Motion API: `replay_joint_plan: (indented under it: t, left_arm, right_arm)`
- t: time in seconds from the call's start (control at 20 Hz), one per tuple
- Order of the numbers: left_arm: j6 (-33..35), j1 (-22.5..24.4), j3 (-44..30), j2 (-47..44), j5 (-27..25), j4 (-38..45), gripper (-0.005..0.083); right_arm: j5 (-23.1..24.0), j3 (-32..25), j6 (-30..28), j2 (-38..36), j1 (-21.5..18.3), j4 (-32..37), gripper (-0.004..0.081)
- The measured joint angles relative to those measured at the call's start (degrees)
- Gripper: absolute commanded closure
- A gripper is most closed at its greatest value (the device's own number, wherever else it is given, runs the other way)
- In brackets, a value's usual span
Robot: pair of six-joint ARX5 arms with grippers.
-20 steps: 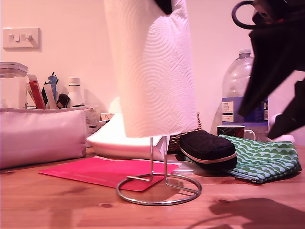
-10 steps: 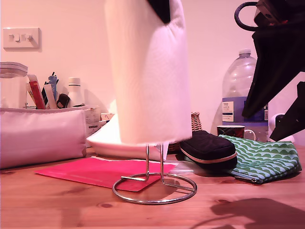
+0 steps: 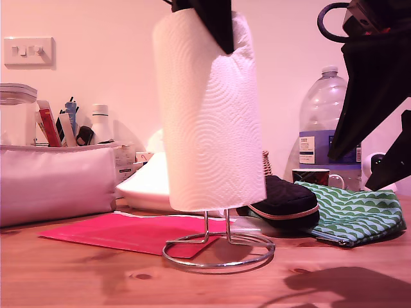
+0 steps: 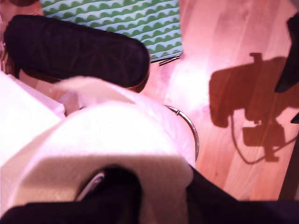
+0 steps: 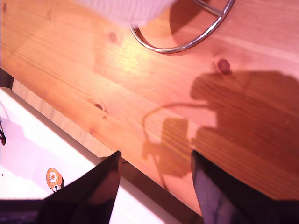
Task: Insert the paper towel roll into the metallic stand.
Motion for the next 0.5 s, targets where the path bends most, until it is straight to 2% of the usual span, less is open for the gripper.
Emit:
replay_joint_plan:
  t: [0.5]
  left_arm:
    - [0.1, 0.4, 0.5, 2.0, 0.5, 1.6, 0.0796]
  right_arm:
    - [0.0, 0.0, 0.0, 0.0, 0.0, 0.0, 0.0346]
